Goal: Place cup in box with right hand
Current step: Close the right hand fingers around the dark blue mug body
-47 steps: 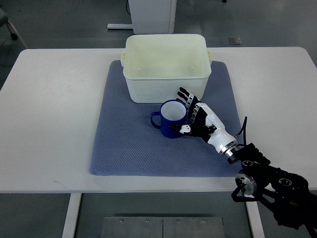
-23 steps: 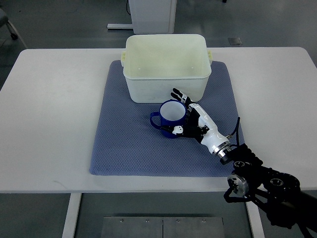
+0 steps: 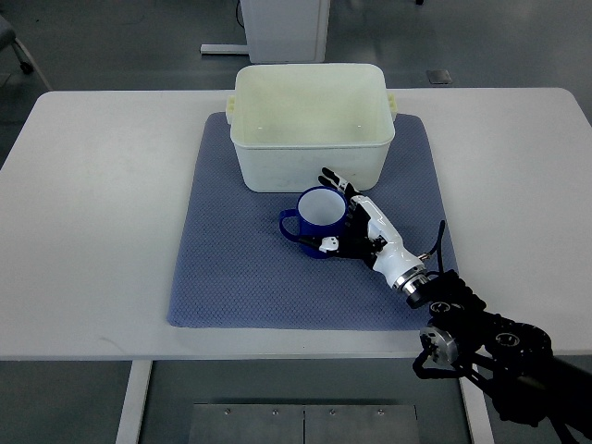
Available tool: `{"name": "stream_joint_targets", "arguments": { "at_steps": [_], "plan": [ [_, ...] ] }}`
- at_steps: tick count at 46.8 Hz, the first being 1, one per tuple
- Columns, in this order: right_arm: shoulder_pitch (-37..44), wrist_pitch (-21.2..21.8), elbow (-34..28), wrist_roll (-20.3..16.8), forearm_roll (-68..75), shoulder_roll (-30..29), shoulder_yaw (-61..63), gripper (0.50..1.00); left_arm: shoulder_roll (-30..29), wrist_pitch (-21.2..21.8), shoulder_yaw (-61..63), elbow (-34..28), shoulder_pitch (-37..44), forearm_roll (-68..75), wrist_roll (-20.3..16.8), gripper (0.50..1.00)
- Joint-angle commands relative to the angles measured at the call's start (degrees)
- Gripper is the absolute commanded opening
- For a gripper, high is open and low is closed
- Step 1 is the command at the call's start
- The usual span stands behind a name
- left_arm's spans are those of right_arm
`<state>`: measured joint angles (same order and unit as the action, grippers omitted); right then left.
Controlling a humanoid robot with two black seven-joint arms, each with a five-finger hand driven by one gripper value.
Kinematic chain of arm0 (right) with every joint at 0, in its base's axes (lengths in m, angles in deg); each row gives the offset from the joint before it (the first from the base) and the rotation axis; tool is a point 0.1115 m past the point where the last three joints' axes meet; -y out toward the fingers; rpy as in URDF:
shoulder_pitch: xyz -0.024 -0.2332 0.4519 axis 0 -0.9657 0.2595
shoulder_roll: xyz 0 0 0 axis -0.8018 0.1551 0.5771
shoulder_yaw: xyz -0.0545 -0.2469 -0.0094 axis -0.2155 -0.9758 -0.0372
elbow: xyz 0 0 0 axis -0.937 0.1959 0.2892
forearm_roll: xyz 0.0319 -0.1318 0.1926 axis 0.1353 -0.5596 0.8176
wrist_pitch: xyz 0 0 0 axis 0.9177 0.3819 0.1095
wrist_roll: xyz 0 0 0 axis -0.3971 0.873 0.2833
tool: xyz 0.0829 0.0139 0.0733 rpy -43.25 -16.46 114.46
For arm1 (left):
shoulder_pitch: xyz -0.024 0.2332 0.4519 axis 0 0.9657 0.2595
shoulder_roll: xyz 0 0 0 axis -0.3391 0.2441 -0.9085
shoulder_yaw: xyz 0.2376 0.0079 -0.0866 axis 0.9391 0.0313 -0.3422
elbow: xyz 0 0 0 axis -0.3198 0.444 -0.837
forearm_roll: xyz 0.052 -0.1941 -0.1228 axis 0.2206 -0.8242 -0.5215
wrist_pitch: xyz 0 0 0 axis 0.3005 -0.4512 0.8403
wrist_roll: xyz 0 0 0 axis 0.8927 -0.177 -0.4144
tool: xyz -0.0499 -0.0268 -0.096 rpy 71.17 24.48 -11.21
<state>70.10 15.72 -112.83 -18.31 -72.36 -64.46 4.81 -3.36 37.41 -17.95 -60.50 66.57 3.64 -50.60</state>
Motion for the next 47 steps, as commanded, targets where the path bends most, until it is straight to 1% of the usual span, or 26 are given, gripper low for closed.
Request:
{"name": "stream_joint_targets", "arguments": {
  "at_steps": [1,11,14,16,20,22,26,29,34,47],
  "plan": [
    [0.0,-0.1,0.3,0.0,0.0,0.0,-0.7,0.998,0.0,0.0,0.0,0.0,0.0,0.0,0.0,1.000],
    [0.0,-1.0,0.3,0.0,0.0,0.0,-1.2,0.998,0.0,0.0,0.0,-0.1,0.0,0.0,0.0,1.000],
    [0.0,-1.1,0.3,0.0,0.0,0.0,-1.2,0.991,0.0,0.0,0.0,-0.1,0.0,0.0,0.0,1.000],
    [0.0,-1.2,0.3,0.0,0.0,0.0,-1.2,0.979,0.0,0.0,0.2,0.0,0.0,0.0,0.0,1.000],
    [0.0,-1.2,0.3,0.0,0.0,-0.2,-1.1,0.910,0.0,0.0,0.0,0.0,0.0,0.0,0.0,1.000],
    [0.0,-1.2,0.3,0.0,0.1,-0.3,-0.9,0.856,0.0,0.0,0.0,-0.1,0.0,0.0,0.0,1.000],
    [0.0,-1.2,0.3,0.0,0.2,-0.4,-0.8,0.715,0.0,0.0,0.0,-0.1,0.0,0.0,0.0,1.000],
    [0.1,-1.2,0.3,0.0,0.2,-0.4,-0.7,0.648,0.0,0.0,0.0,0.0,0.0,0.0,0.0,1.000],
    [0.3,-1.2,0.4,0.0,0.2,-0.4,-0.7,0.500,0.0,0.0,0.0,0.0,0.0,0.0,0.0,1.000],
    [0.7,-1.2,0.3,0.0,0.8,-0.4,-0.6,0.500,0.0,0.0,0.0,-0.1,0.0,0.0,0.0,1.000]
  ]
}}
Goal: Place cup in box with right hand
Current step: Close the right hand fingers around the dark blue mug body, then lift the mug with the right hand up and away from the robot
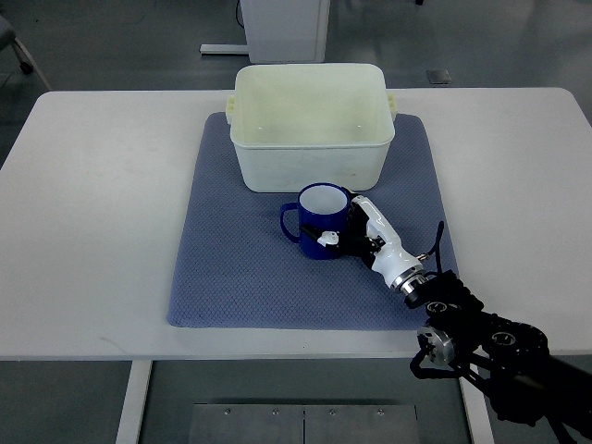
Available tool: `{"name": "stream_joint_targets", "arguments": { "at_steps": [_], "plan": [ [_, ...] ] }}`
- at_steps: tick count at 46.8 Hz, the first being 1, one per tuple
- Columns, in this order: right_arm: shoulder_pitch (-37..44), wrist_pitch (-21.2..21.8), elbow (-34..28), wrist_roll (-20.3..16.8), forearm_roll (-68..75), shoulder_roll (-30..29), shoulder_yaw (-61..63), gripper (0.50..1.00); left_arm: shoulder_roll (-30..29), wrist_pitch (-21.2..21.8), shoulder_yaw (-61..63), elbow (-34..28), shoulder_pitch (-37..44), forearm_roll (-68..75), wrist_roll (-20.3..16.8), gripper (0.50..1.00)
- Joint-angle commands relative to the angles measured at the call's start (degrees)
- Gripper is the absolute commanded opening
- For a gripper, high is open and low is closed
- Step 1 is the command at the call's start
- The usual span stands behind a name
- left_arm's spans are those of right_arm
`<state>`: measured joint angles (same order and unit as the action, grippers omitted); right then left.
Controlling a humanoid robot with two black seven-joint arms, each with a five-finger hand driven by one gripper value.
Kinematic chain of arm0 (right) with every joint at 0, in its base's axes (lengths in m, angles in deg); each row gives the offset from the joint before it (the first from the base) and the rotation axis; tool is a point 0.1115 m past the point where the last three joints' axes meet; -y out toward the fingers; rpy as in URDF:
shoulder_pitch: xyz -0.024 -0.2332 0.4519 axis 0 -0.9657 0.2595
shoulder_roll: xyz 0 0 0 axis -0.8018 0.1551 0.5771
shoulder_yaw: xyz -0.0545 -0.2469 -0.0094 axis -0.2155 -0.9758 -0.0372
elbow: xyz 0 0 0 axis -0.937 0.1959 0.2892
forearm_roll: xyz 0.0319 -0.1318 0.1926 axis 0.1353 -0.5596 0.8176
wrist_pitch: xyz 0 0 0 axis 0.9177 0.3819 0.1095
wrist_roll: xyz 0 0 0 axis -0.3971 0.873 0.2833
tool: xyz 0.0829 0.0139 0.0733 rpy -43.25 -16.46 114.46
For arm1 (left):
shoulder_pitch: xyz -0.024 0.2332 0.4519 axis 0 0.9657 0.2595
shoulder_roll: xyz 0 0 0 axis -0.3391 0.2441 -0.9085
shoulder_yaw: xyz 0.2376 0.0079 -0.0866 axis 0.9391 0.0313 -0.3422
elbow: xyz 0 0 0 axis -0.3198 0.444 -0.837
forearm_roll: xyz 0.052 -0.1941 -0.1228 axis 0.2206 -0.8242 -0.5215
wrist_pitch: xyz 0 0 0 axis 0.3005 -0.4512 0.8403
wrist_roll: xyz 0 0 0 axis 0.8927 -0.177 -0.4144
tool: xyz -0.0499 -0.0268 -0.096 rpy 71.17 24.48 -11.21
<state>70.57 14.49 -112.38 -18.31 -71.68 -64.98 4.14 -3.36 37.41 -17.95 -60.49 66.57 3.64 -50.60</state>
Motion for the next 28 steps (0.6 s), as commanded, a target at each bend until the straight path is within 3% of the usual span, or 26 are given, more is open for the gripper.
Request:
{"name": "stream_joint_targets", "arguments": {
  "at_steps": [1,28],
  "plan": [
    [0.3,0.0,-0.3,0.0,0.2,0.1,0.1,0.500,0.0,0.0,0.0,-0.1,0.0,0.0,0.0,1.000],
    [0.6,0.4,-3.7,0.0,2.7,14.2,0.2,0.500,0.0,0.0,0.0,0.0,0.0,0.0,0.0,1.000]
  ]
}}
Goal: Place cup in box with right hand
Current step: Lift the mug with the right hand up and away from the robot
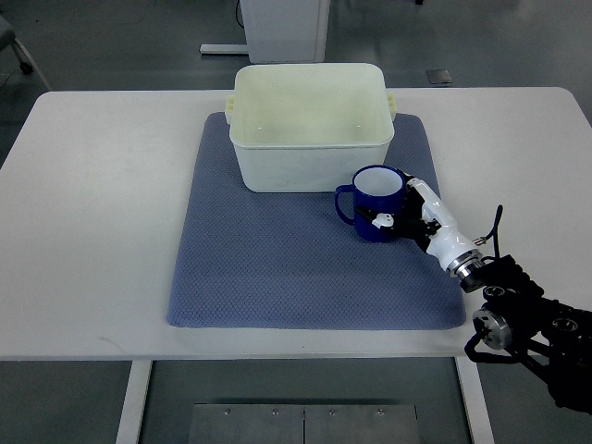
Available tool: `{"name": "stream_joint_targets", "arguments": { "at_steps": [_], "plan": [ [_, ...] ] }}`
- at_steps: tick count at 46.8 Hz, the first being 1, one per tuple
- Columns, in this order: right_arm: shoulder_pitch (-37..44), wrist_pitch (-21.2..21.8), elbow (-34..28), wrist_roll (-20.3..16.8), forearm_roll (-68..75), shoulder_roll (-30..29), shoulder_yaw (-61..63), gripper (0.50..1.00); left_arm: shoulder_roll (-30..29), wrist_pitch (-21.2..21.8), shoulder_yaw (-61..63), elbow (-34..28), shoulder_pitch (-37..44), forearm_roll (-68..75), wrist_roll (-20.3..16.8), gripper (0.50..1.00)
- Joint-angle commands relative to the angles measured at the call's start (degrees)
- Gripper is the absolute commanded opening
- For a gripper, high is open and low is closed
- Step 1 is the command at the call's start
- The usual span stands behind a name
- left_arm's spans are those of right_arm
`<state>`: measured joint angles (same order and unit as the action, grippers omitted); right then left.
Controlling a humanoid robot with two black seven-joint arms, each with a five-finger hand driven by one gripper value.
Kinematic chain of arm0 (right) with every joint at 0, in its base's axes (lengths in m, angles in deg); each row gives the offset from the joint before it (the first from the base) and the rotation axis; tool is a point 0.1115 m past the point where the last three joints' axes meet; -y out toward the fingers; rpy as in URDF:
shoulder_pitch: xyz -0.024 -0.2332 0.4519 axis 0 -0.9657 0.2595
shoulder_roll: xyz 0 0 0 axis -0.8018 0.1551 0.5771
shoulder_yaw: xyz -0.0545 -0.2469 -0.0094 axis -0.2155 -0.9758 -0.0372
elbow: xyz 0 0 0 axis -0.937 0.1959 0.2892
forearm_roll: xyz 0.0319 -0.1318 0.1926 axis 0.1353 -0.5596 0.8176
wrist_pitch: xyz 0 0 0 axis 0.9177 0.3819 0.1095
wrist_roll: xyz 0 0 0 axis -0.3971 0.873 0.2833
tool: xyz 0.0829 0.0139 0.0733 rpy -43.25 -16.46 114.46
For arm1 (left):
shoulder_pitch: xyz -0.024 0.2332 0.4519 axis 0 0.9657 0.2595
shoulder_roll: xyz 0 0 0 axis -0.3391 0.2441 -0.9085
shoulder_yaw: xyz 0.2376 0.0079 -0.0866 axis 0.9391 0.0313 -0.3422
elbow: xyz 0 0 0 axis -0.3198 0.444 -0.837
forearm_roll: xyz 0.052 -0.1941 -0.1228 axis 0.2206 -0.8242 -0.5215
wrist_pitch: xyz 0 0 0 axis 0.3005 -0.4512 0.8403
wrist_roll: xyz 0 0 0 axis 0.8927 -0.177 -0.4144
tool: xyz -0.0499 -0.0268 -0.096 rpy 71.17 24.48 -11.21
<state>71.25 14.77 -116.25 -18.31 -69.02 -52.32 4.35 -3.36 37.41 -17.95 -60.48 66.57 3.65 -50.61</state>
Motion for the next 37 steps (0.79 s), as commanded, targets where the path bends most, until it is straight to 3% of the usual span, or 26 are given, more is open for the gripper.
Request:
{"name": "stream_joint_targets", "arguments": {
  "at_steps": [1,37],
  "plan": [
    [-0.2,0.1,0.2,0.0,0.0,2.1,0.0,0.500,0.0,0.0,0.0,0.0,0.0,0.0,0.0,1.000],
    [4.6,0.1,0.7,0.0,2.9,9.2,7.0,0.500,0.0,0.0,0.0,-0.1,0.0,0.0,0.0,1.000]
  ]
}}
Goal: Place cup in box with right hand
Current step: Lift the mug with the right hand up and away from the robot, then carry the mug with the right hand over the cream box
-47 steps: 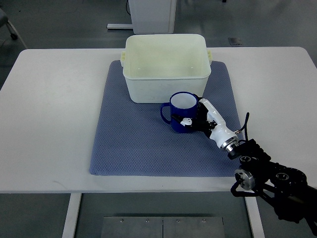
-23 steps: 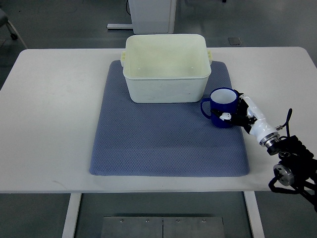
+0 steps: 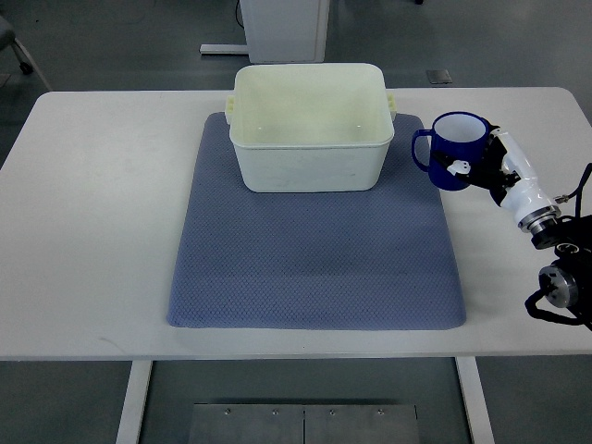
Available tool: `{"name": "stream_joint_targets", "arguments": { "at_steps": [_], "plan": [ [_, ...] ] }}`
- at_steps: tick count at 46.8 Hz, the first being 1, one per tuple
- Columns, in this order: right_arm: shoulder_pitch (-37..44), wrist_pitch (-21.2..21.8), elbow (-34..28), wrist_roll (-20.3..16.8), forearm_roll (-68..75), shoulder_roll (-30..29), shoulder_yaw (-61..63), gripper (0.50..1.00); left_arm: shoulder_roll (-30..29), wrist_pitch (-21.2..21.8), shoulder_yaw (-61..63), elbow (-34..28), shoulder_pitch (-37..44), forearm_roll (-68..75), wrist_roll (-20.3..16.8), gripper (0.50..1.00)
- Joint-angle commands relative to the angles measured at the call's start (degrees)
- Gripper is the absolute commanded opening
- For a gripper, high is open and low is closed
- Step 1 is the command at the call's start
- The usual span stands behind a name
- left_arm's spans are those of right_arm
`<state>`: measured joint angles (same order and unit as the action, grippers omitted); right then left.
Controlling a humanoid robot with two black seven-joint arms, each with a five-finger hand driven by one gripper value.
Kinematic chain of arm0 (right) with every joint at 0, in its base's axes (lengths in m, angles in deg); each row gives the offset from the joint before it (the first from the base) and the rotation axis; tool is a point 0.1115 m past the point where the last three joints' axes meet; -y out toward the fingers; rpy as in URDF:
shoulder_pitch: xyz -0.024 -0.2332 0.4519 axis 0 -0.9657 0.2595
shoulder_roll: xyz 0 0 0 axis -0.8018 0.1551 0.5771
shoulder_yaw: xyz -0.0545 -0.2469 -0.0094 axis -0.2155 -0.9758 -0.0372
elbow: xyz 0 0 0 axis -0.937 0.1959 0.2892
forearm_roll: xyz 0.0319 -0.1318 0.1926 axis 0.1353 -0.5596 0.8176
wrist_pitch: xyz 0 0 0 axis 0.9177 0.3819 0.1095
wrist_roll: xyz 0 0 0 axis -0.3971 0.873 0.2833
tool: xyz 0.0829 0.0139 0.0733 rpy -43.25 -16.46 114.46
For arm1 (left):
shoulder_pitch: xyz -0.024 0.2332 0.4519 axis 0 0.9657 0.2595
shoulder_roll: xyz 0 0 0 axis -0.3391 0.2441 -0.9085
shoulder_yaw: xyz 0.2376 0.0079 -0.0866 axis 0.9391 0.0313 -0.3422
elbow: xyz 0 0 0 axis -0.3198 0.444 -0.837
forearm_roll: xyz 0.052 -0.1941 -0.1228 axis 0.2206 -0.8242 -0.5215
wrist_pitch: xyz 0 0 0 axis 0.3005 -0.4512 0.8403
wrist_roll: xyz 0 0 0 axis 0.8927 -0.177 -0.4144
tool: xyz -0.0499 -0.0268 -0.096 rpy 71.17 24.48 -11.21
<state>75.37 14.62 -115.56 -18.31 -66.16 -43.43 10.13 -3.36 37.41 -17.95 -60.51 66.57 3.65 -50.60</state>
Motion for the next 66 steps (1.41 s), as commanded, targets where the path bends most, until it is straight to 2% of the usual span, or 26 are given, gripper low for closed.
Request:
{"name": "stream_joint_targets", "arguments": {
  "at_steps": [1,23,40,54,66],
  "plan": [
    [0.8,0.2,0.0,0.0,0.0,0.5,1.5,0.500,0.0,0.0,0.0,0.0,0.0,0.0,0.0,1.000],
    [9.2,0.0,1.0,0.0,-0.1,-0.4,2.8,0.500,0.0,0.0,0.0,-0.1,0.0,0.0,0.0,1.000],
    [16.9,-2.7,5.1,0.0,-0.6,-8.3,-2.6,0.500,0.0,0.0,0.0,0.0,0.0,0.0,0.0,1.000],
    [18.9,-3.3,11.3,0.0,-0.8,-15.8,-6.4,0.500,0.0,0.0,0.0,-0.1,0.0,0.0,0.0,1.000],
    [18.8,-4.8,13.1,0.0,-0.8,-19.0,-8.5,0.500,0.0,0.0,0.0,0.0,0.0,0.0,0.0,1.000]
  ]
}}
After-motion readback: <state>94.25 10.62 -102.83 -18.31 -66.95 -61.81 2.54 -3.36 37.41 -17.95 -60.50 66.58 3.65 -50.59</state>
